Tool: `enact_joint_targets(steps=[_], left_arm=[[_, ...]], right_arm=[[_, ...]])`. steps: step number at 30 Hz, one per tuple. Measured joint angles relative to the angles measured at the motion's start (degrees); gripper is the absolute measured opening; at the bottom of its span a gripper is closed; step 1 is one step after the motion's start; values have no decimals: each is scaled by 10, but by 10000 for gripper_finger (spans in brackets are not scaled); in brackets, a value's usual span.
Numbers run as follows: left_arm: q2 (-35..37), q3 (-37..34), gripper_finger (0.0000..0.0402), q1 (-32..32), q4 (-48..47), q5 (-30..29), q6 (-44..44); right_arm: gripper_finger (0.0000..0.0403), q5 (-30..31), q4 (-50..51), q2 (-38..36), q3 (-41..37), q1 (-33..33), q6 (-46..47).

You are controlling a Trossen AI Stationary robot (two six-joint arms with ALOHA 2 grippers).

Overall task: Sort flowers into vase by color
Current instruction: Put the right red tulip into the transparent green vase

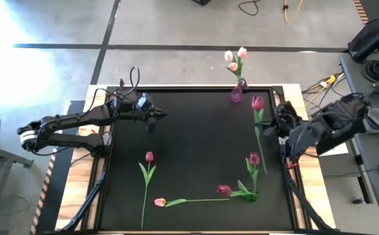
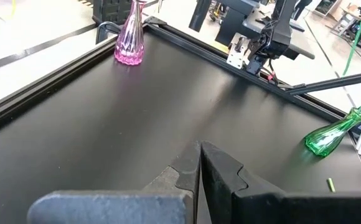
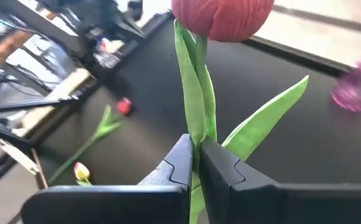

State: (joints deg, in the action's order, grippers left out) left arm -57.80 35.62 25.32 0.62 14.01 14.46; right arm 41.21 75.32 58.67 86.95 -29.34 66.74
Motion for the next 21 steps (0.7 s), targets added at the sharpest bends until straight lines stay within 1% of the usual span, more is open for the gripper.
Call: enact_joint_targets(steps=[3, 6, 10, 14, 17, 21], left_arm=[[0, 0, 0, 0, -2, 0, -1], [0, 0, 0, 0, -2, 0, 0], [1, 0, 0, 0, -2, 0, 9], [2, 0, 0, 0, -2, 1, 10], [2, 0, 0, 0, -2, 1, 10], [2, 0, 0, 0, -2, 1, 11]], right_arm=[[13, 9, 71, 14, 13, -40, 81], [13, 28, 84, 23, 6, -80, 135], [13, 84, 84, 38, 0, -141, 205], [13, 152, 85, 54, -2, -197, 259], [13, 182, 87, 71, -4, -218, 292], [13, 184, 101, 99, -4, -224, 323]])
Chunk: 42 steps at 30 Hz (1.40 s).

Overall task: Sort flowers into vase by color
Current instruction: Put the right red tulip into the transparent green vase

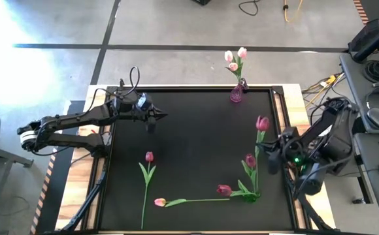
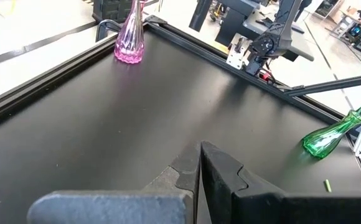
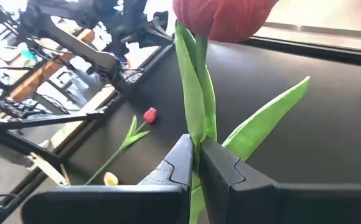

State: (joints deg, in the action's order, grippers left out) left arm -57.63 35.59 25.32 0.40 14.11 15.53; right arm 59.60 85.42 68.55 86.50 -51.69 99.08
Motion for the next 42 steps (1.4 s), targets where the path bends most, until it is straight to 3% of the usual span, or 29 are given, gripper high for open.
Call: enact_joint_targets(steps=[21, 24, 36, 42], left_arm=[[3, 15, 0, 0, -9, 1, 0], [3, 21, 0, 0, -10, 1, 0], [3, 22, 0, 0, -14, 1, -2], [3, 22, 0, 0, -14, 1, -2]], right_arm=[[13, -1, 11, 80, 0, -32, 6], [17, -28, 11, 83, 0, -32, 12], [132, -106, 11, 81, 14, -32, 30], [156, -133, 15, 77, 35, -32, 30]])
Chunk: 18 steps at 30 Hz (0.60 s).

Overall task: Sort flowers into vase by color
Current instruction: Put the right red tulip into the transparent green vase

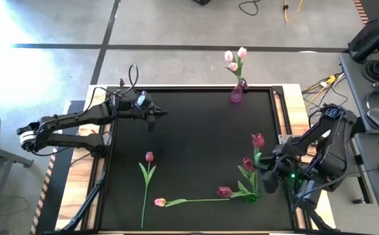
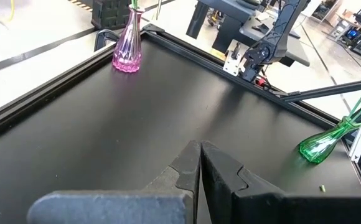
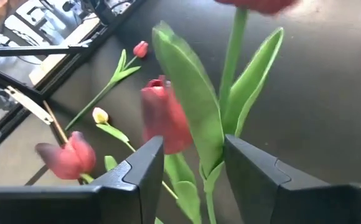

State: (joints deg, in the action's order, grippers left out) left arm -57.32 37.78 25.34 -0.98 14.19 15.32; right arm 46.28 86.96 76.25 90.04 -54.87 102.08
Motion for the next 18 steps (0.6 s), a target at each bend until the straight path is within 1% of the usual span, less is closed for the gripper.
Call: enact_joint_targets(steps=[3, 7, 14, 18], left_arm=[[0, 0, 0, 0, 0, 0, 0], [0, 0, 0, 0, 2, 0, -1], [0, 0, 0, 0, 2, 0, -3], [0, 0, 0, 0, 2, 0, -7]], right_arm=[[151, 0, 2, 0, 9, 0, 6], [131, -1, 33, 0, 19, 7, 52], [94, -4, 31, -3, 19, 39, 33], [93, -18, 31, -5, 24, 57, 33]])
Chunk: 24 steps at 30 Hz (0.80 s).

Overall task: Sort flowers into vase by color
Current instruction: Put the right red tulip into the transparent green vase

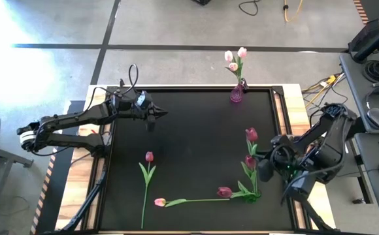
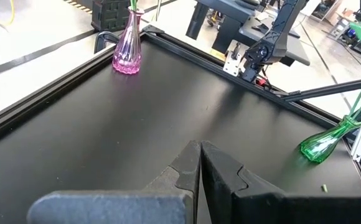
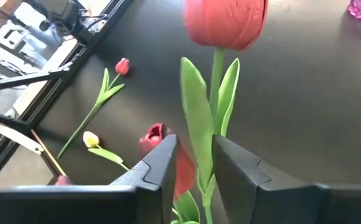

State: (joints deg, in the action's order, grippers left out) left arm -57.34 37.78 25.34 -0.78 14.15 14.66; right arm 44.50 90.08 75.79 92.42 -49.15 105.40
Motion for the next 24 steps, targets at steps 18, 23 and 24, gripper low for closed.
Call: enact_joint_targets(steps=[18, 23, 24], left_arm=[[0, 0, 0, 0, 0, 0, -9], [0, 0, 0, 0, 0, 0, -9], [0, 0, 0, 0, 0, 0, -9]], right_arm=[[177, -36, 0, 2, 69, 85, -98], [172, -101, 0, 4, 88, 98, -127], [172, -112, -1, 4, 95, 98, -133]])
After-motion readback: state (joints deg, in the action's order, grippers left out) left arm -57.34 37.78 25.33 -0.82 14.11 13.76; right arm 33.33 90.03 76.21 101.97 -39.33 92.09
